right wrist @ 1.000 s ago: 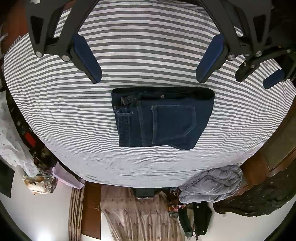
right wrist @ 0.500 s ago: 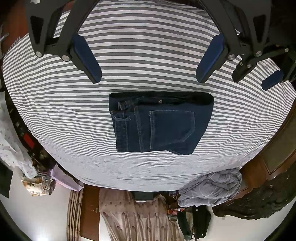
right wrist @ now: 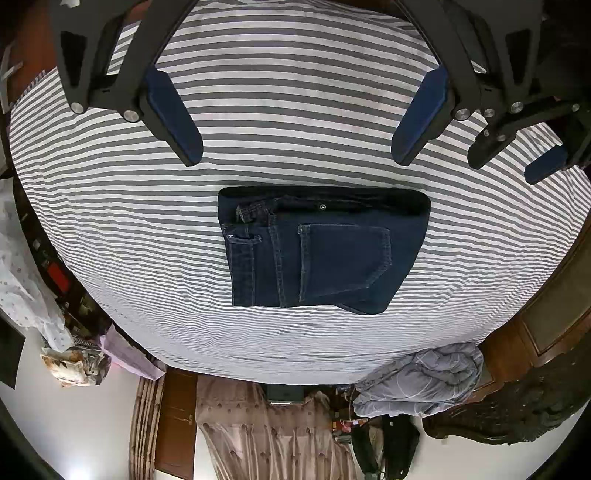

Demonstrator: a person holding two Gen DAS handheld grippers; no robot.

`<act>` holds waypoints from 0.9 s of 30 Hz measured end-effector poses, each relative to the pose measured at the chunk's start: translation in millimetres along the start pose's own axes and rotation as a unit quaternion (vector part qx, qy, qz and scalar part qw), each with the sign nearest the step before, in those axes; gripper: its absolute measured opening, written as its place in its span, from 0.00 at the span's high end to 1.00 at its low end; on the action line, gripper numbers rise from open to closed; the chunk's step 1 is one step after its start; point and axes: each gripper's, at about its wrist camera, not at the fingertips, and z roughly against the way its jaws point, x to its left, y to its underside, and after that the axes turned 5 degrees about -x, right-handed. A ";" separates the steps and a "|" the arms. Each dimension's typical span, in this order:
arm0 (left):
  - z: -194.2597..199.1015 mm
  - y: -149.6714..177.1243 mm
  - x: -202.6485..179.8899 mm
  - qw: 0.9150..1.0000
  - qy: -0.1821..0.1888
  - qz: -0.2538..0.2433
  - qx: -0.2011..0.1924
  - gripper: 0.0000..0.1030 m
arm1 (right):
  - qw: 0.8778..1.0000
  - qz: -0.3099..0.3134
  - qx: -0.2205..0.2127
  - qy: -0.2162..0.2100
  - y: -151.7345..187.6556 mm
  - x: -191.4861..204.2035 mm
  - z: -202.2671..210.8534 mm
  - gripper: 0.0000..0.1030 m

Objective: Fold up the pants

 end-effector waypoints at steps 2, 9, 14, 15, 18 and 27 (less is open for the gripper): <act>-0.2 0.5 -0.4 1.000 0.000 -0.002 -0.001 0.27 | 1.000 -0.001 -0.002 -0.003 -0.2 -0.6 -0.1 0.02; -4.0 3.8 0.3 1.000 -0.001 0.001 0.004 0.27 | 1.000 -0.001 -0.002 -0.002 0.4 -0.7 -2.1 0.02; -5.7 5.9 -1.9 1.000 -0.002 -0.003 0.006 0.27 | 1.000 -0.001 0.001 -0.004 -0.1 -1.6 -3.3 0.02; -6.0 6.2 -1.6 1.000 -0.001 -0.004 0.005 0.27 | 1.000 0.001 0.001 -0.004 0.0 -1.4 -2.7 0.02; -7.5 5.5 -1.7 1.000 0.001 -0.003 0.007 0.27 | 1.000 0.004 -0.002 -0.001 -1.5 -1.4 -2.1 0.02; -9.6 6.9 -2.8 1.000 0.007 -0.003 0.006 0.27 | 1.000 0.002 -0.001 -0.004 -2.4 -4.1 -4.1 0.02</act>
